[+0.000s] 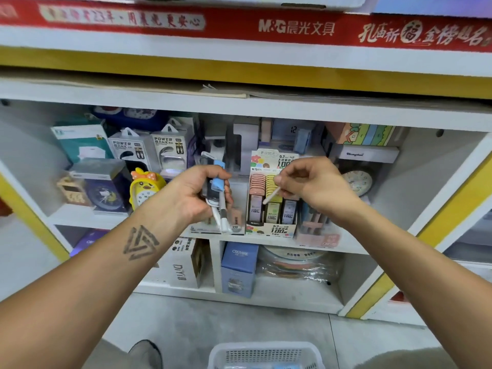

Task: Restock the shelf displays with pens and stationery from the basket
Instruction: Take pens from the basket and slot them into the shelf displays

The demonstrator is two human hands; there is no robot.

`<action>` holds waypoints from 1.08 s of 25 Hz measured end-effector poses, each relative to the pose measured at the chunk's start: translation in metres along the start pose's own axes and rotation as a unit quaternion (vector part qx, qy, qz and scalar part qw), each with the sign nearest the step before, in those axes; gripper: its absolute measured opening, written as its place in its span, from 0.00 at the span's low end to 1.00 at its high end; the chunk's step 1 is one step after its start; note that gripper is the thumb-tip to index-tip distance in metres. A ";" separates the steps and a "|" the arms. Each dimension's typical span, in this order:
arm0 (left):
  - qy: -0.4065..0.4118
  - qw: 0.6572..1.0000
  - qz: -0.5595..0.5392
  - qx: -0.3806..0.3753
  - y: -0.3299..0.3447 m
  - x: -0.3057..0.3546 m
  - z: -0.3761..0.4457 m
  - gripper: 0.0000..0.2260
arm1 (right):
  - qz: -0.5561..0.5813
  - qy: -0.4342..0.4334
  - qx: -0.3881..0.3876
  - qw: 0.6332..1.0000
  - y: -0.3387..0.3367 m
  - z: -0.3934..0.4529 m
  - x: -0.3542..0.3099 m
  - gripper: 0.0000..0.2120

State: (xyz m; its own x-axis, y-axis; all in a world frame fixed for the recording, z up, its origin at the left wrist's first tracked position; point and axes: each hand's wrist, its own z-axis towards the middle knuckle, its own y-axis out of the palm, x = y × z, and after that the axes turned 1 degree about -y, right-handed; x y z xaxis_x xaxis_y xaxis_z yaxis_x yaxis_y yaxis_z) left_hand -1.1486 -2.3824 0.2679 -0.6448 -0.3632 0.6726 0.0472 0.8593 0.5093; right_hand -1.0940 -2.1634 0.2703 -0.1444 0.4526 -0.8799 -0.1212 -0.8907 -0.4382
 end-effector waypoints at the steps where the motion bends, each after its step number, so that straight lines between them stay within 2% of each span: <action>1: 0.006 1.000 -0.005 0.007 -0.007 0.005 -0.001 0.04 | -0.023 -0.001 -0.013 1.000 0.008 0.004 -0.001 0.03; 3: 0.019 1.000 -0.014 0.020 -0.022 0.015 -0.003 0.04 | -0.102 -0.014 -0.033 0.994 0.025 0.014 -0.001 0.06; 5: 0.029 0.999 -0.013 0.030 -0.033 0.022 -0.004 0.04 | -0.201 -0.053 -0.022 0.978 0.037 0.021 -0.001 0.07; 7: 0.035 0.999 -0.010 0.036 -0.045 0.027 -0.005 0.05 | -0.253 -0.094 -0.011 0.963 0.048 0.029 -0.003 0.06; 9: 0.038 0.998 -0.002 0.040 -0.058 0.029 -0.006 0.05 | -0.258 -0.122 -0.015 0.958 0.060 0.038 -0.004 0.09; 12: 0.045 0.997 0.013 0.061 -0.077 0.032 -0.006 0.06 | -0.194 -0.114 -0.066 0.972 0.080 0.049 -0.007 0.13; 14: 0.047 0.996 0.021 0.075 -0.086 0.032 -0.005 0.08 | -0.180 -0.110 -0.074 0.975 0.092 0.054 -0.006 0.10; 18: 0.036 0.996 0.025 0.078 -0.094 0.029 -0.004 0.08 | -0.213 -0.152 0.004 0.965 0.101 0.066 -0.013 0.06; 21: 0.032 0.996 0.027 0.074 -0.094 0.028 -0.004 0.07 | -0.234 -0.193 0.068 0.951 0.101 0.075 -0.020 0.08; 24: 0.023 0.997 0.021 0.064 -0.091 0.027 -0.003 0.06 | -0.355 -0.203 0.083 0.909 0.104 0.081 -0.013 0.08; 27: 0.022 0.998 0.020 0.058 -0.089 0.026 -0.001 0.05 | -0.392 -0.208 0.090 0.892 0.113 0.087 -0.005 0.05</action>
State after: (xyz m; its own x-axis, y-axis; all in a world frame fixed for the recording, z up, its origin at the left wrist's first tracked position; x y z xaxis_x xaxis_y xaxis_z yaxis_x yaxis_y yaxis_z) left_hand -1.1691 -2.4683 0.2404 -0.6093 -0.3417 0.7155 -0.0178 0.9080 0.4186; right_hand -1.1929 -2.2622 0.2413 -0.2929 0.9434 -0.1557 -0.4944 -0.2888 -0.8199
